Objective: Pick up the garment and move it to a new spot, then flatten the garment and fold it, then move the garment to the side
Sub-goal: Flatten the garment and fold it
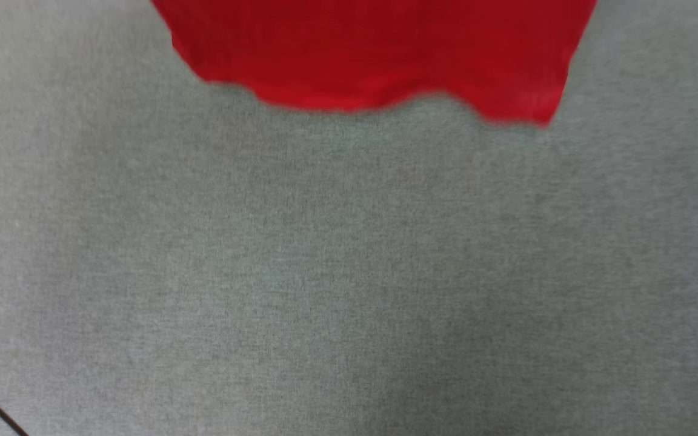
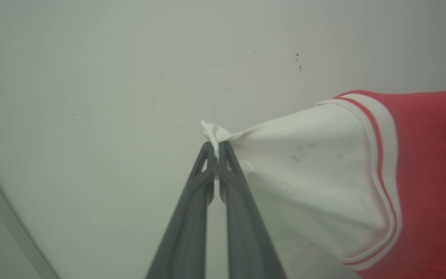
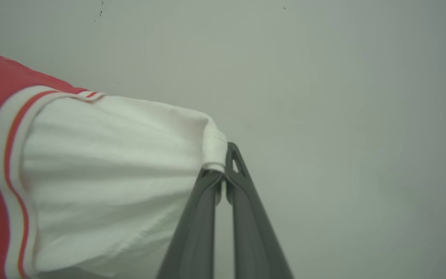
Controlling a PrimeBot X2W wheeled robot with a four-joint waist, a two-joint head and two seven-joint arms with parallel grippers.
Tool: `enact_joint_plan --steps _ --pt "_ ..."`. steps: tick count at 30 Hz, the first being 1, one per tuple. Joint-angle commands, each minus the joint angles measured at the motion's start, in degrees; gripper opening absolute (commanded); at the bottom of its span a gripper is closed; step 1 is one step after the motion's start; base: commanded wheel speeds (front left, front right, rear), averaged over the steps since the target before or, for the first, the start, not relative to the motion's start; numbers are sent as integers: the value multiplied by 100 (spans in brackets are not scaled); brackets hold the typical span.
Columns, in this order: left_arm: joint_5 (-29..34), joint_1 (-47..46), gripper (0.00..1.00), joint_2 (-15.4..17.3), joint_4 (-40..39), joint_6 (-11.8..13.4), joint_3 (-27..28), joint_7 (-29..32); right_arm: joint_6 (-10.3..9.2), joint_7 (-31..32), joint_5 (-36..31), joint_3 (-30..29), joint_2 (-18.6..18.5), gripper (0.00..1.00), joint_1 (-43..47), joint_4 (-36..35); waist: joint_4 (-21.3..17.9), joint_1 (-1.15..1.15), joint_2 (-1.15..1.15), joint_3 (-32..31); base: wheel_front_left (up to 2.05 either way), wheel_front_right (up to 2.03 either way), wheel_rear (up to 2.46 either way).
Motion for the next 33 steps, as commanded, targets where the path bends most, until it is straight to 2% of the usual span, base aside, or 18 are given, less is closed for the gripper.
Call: enact_joint_plan --steps 1,9,15,23,27,33 --pt "100 -420 0 -87 312 -25 -108 -160 -8 -80 -114 83 -4 0 -387 246 177 -1 0 530 0 0 0" --pt "440 -1873 0 -633 1739 -24 -412 -1236 -7 -756 -633 258 256 0 -1670 1439 279 -1 0 1123 0 0 0" --pt "513 -2213 0 -1015 2681 -77 -707 -1883 -7 -1259 -1016 221 502 0 -1918 2222 375 -1 0 1308 0 0 0" --pt "477 -1587 0 -1478 3384 -144 -1289 -2798 -7 -1800 -1004 118 656 0 -1132 2833 444 -1 0 1178 0 0 0" --pt "406 -1131 0 -1574 3521 -146 -1526 -2980 -7 -1976 -898 107 692 0 -576 2905 424 -1 0 990 0 0 0" --pt "63 144 0 -1693 3669 -155 -1788 -3166 -7 -2247 -789 300 797 0 752 2758 353 -1 0 437 0 0 0"
